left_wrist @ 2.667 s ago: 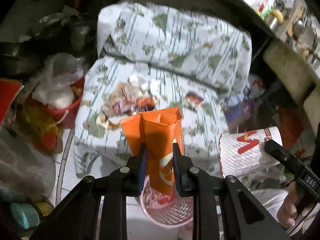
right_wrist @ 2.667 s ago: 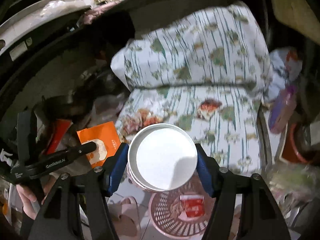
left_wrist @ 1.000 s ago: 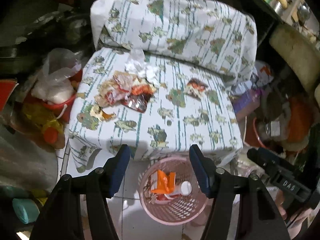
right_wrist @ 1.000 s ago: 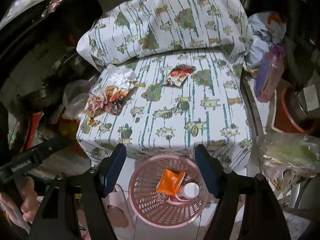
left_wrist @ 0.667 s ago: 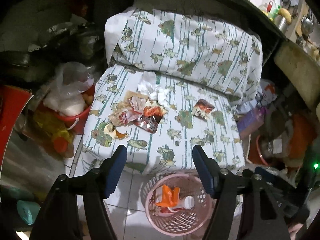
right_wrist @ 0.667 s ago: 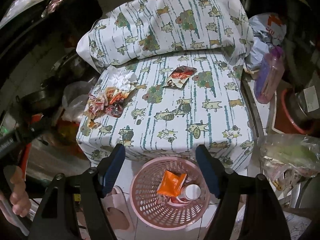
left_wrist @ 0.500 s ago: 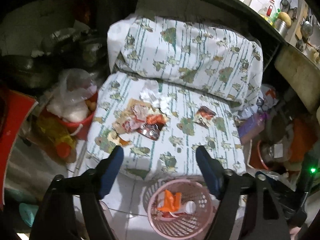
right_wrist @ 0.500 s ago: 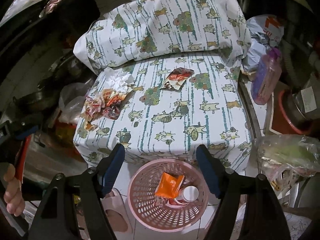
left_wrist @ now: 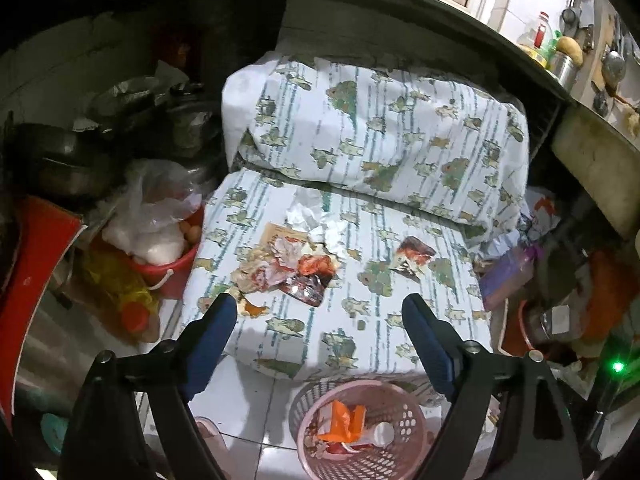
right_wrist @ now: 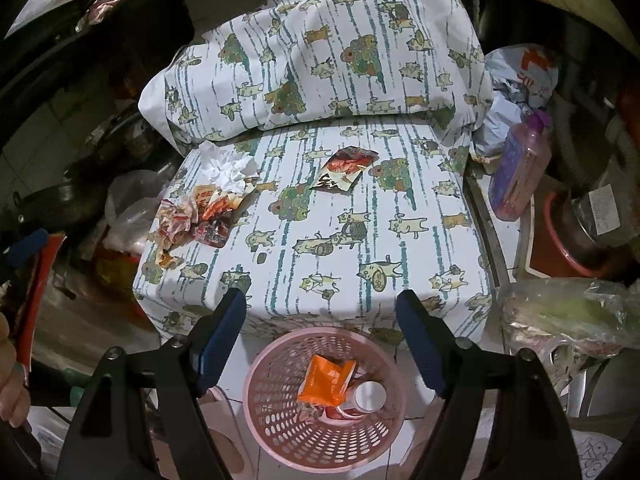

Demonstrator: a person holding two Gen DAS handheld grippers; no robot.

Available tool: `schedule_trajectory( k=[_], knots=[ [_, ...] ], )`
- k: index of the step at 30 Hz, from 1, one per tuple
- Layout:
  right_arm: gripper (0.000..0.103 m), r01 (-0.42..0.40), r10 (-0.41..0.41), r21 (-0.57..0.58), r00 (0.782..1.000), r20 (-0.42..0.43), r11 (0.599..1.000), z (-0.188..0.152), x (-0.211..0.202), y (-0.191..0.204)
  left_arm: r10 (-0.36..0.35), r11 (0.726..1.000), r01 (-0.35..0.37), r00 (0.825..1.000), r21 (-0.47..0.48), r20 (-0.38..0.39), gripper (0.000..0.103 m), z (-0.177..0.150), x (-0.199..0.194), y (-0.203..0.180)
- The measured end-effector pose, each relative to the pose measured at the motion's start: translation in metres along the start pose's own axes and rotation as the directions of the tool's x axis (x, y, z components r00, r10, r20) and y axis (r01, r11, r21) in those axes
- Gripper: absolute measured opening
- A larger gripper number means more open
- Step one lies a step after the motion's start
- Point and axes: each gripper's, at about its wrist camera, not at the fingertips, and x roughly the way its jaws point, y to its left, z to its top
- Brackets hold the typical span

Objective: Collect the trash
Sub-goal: 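Move both open tools back over the stool toward the crumpled wrappers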

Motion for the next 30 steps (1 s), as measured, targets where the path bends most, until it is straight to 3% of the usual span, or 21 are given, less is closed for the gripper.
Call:
schedule_trajectory(
  k=[14,16,20,25,30],
  knots=[
    [0.078,0.03,-0.03,-0.018,0.999,0.029,0.999,0.003,-0.006,0.002,0.025,1.0,-0.025,0.999,0.016,0.031,0.086,0.005,-0.007,-0.004],
    [0.078,0.032,-0.031,-0.036,0.999,0.041,0.999,0.005,-0.01,0.005,0.001,1.0,-0.002,1.0,0.017,0.027,0.086,0.007,-0.01,-0.005],
    [0.078,0.02,-0.015,-0.06,0.996,0.083,0.998,0.012,-0.027,0.007,-0.006,1.0,0.004,0.997,0.029,0.081,0.086,0.01,-0.024,-0.005],
    [0.084,0.005,0.005,-0.061,0.988,0.154,0.998,0.043,-0.051,0.01,0.019,0.996,-0.028,0.994,0.088,0.104,0.087,0.035,-0.026,-0.013],
    [0.087,0.009,-0.001,-0.042,0.982,0.188,0.999,0.096,-0.059,0.012,-0.053,0.998,0.05,0.997,0.039,0.064,0.087,0.064,-0.025,-0.004]
  ],
)
